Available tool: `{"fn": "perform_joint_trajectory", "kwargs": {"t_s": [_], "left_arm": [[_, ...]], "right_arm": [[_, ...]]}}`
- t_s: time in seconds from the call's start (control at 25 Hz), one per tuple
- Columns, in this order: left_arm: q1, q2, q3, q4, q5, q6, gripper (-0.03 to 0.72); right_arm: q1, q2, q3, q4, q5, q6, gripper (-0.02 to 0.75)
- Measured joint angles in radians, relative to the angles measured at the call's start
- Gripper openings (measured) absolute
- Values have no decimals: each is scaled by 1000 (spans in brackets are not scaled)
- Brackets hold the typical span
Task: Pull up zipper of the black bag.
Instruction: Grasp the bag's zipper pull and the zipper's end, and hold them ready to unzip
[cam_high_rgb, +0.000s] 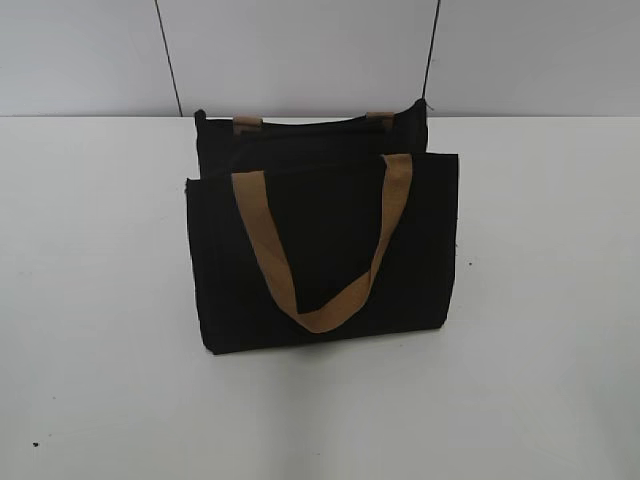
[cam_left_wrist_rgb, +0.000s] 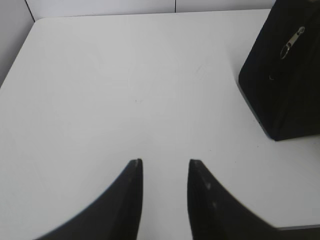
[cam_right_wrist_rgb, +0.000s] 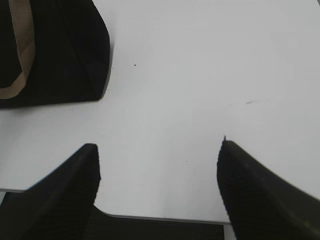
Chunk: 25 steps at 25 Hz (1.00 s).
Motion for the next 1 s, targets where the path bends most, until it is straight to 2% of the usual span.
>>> {"fn": "perform_joint_trajectory", "kwargs": {"t_s": [1.0], "left_arm": [[0, 0, 0, 0, 0, 0, 241]], "right_arm": [[0, 0, 0, 0, 0, 0, 559]]}}
